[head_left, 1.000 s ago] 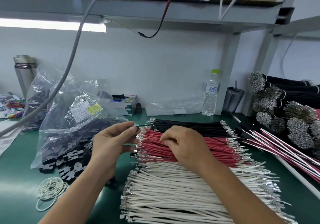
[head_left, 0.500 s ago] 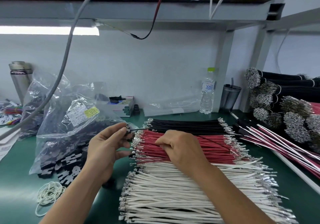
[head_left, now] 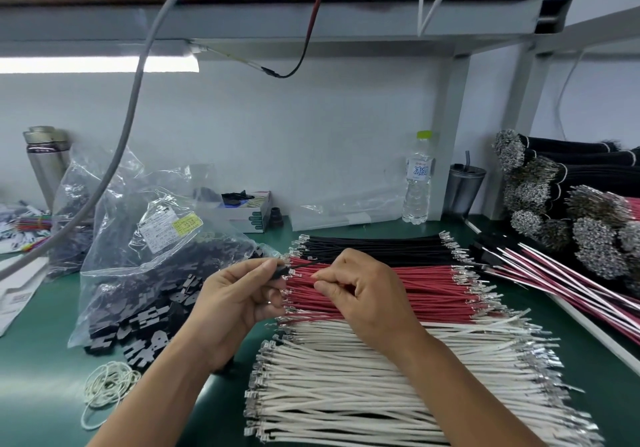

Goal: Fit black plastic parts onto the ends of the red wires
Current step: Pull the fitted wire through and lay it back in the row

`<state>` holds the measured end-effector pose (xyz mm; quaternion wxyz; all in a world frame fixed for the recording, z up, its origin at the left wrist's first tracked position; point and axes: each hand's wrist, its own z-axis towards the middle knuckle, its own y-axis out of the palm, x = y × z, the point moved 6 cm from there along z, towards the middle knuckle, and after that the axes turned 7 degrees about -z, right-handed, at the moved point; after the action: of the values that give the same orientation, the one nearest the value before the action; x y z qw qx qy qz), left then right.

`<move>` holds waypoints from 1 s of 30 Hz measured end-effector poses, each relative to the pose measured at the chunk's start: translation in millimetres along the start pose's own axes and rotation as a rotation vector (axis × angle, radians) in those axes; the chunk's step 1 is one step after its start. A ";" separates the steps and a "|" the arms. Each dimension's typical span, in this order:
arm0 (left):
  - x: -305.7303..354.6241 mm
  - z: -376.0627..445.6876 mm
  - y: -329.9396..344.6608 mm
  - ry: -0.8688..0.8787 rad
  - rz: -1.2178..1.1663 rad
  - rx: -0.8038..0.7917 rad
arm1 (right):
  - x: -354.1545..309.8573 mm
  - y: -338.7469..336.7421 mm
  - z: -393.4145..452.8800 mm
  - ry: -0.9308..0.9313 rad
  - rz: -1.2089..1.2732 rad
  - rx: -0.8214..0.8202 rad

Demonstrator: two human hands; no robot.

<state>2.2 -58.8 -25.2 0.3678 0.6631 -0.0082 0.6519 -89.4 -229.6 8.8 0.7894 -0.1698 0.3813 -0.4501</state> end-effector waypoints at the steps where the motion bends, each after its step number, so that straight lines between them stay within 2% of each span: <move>1: 0.4 0.0 0.8 -0.004 -0.004 -0.010 | -0.8 -1.0 0.0 -0.009 0.009 -0.003; 6: -0.6 -2.2 4.1 -0.016 -0.006 -0.045 | -7.1 -7.7 -0.6 -0.036 0.013 0.035; 11: -1.0 -3.4 5.7 -0.027 0.010 -0.046 | -18.3 -11.7 -2.0 -0.105 -0.133 0.064; 17: -1.3 -5.7 5.3 -0.035 0.106 0.011 | -36.6 -10.2 -4.6 -0.308 -0.555 0.023; 23: -10.4 -5.9 12.9 -0.095 0.020 -0.014 | -35.3 -4.5 -6.3 -0.254 -0.478 0.076; 27: 8.1 -9.6 14.9 0.152 0.367 0.021 | -27.7 -7.2 -3.8 -0.150 -0.375 0.080; 30: 13.0 -10.6 14.6 0.204 0.464 0.045 | -27.0 -7.4 -3.2 -0.119 -0.341 0.081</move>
<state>-12.1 -58.1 -8.1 0.1923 0.5821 -0.1087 0.7825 -104.4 -210.7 23.4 0.7290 -0.2263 0.2813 -0.5815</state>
